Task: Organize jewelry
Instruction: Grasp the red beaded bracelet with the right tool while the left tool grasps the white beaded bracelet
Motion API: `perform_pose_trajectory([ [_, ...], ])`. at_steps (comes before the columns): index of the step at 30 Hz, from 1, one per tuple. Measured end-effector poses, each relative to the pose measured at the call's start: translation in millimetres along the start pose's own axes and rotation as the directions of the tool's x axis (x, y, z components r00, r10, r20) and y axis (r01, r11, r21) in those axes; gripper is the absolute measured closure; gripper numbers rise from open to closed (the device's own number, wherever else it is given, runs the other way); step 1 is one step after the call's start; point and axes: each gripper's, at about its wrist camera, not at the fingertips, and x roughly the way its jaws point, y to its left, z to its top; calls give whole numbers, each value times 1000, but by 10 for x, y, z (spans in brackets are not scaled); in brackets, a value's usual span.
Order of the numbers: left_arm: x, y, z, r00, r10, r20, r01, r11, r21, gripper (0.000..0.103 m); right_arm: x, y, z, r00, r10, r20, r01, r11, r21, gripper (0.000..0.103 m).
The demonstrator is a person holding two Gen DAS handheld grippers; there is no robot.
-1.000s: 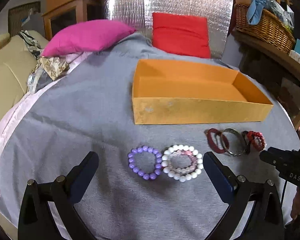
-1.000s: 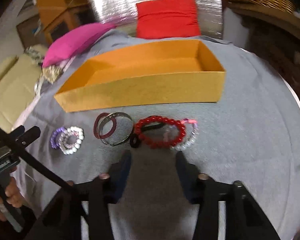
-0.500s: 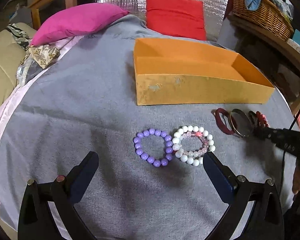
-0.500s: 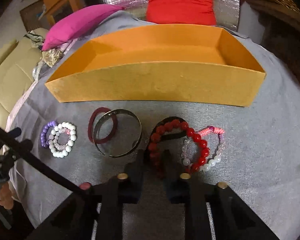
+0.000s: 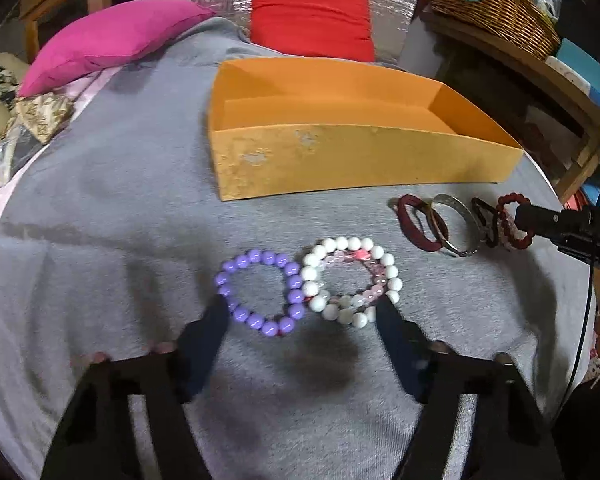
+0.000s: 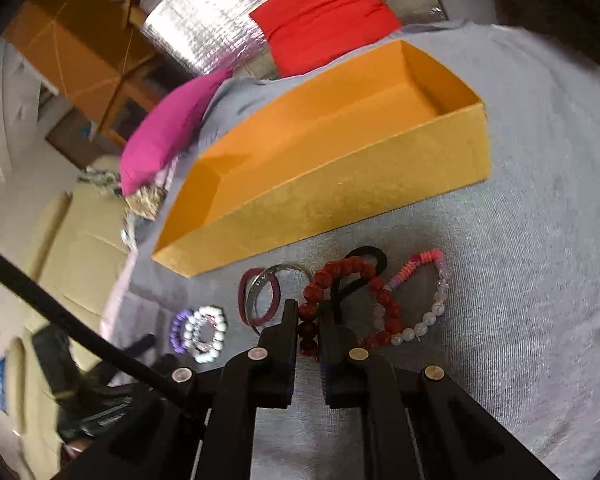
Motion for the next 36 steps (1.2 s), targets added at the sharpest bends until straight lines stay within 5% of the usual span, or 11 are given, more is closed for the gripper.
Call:
perform_pose_trajectory([
  [3,93,-2,40,1000,-21,-18,21,1000,-4,45,-59,-56,5,1000,12,9,-12,999,32,93],
  [7,178,-15,68,999,-41,-28,41,999,1,72,-99,-85,15,999,50,16,-51,997,63,93],
  [11,158,-120,72,999,-50,-6,50,997,54,85,-176,-143,26,997,69,39,-73,993,97,93],
  [16,132,-290,73,988,-155,-8,155,982,106,93,-273,-231,48,994,88,72,-97,985,140,93],
  [28,78,-633,90,965,-261,8,255,948,193,94,-441,-240,66,982,131,138,-150,980,133,93],
  [33,101,-693,43,985,-171,18,163,961,222,94,-465,-200,78,978,147,147,-164,979,117,93],
  [34,95,-686,49,987,-161,23,152,963,223,90,-454,-202,77,980,141,142,-158,980,120,93],
  [36,101,-693,65,991,-124,38,113,968,224,64,-441,-220,67,982,132,133,-148,981,122,93],
])
